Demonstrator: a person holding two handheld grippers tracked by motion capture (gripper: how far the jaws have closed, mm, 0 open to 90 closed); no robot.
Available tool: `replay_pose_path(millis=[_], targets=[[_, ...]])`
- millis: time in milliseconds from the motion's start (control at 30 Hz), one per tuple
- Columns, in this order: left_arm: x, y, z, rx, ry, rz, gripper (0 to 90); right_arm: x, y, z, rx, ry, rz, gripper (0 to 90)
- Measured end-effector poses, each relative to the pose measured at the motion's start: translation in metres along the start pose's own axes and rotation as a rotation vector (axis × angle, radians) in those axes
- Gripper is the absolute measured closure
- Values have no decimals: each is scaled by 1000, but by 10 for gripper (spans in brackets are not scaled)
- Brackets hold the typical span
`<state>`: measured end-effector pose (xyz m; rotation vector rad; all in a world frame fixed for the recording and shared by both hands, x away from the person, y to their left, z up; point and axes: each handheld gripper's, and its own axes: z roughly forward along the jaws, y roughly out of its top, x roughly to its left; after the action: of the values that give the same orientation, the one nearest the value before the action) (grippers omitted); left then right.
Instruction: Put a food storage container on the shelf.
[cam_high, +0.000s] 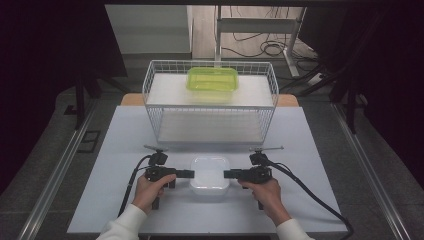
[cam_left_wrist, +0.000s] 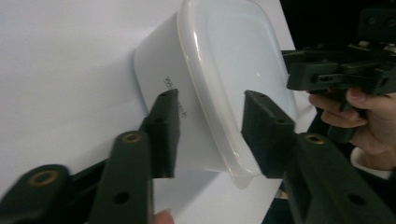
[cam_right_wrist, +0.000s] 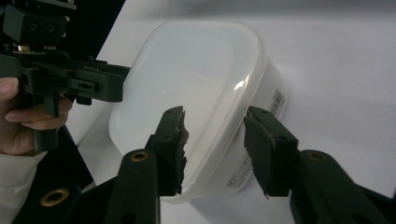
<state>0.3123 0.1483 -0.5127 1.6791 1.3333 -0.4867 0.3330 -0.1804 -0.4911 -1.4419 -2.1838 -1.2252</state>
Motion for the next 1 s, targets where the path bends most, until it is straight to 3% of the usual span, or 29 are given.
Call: replay_pose_path(millis=[133, 333, 567, 1000], targets=[[-1, 0, -2, -11, 4, 1, 683, -3, 0, -1, -3, 13, 34, 643], [-4, -1, -7, -26, -7, -3, 732, -2, 0, -6, -22, 41, 67, 708], [-8, -3, -10, -49, 4, 25, 786, 2, 1, -14, -53, 44, 19, 771], [-20, -2, -18, -72, 6, 84, 788, 10, 3, -24, -86, 49, -50, 771]])
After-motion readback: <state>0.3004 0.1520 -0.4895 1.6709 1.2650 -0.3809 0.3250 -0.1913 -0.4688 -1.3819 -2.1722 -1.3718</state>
